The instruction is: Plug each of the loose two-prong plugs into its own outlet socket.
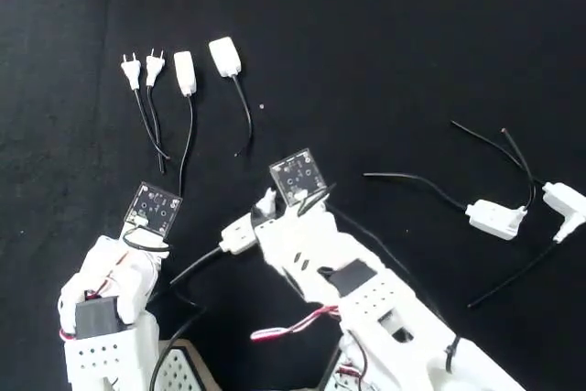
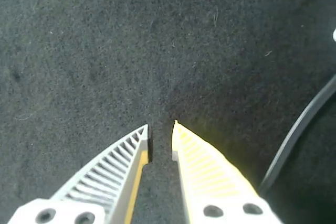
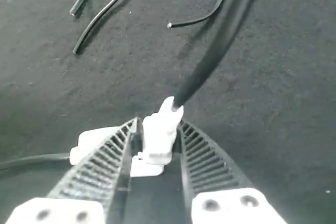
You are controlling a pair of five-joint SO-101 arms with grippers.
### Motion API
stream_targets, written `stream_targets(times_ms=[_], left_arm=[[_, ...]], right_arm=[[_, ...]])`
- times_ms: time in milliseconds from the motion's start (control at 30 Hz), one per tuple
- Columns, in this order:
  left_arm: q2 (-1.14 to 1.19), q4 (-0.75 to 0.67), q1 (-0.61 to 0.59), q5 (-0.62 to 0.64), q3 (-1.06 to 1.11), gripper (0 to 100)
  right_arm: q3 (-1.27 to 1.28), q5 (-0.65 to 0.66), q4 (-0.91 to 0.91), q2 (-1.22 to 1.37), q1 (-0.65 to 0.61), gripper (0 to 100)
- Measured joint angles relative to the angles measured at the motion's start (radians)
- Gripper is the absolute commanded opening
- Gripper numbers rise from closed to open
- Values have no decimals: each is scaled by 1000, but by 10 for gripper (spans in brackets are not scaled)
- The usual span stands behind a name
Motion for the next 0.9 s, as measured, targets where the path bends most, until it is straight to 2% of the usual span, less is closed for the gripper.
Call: stream_targets(times_ms=[133, 300, 500, 700, 767, 900], left_arm=[[0, 0, 0, 0, 0, 88], [0, 0, 0, 0, 0, 88], [0, 0, 0, 0, 0, 88], [0, 0, 0, 0, 0, 88], [0, 0, 0, 0, 0, 88], [0, 0, 0, 0, 0, 88]], right_arm=[[3, 0, 17, -81, -15, 11], [6, 14, 97, -189, 51, 11], [-173, 43, 485, -216, 146, 11], [-390, 195, 911, -127, 196, 12], [-450, 256, 984, -51, 242, 12], [-539, 351, 1019, 140, 333, 12]])
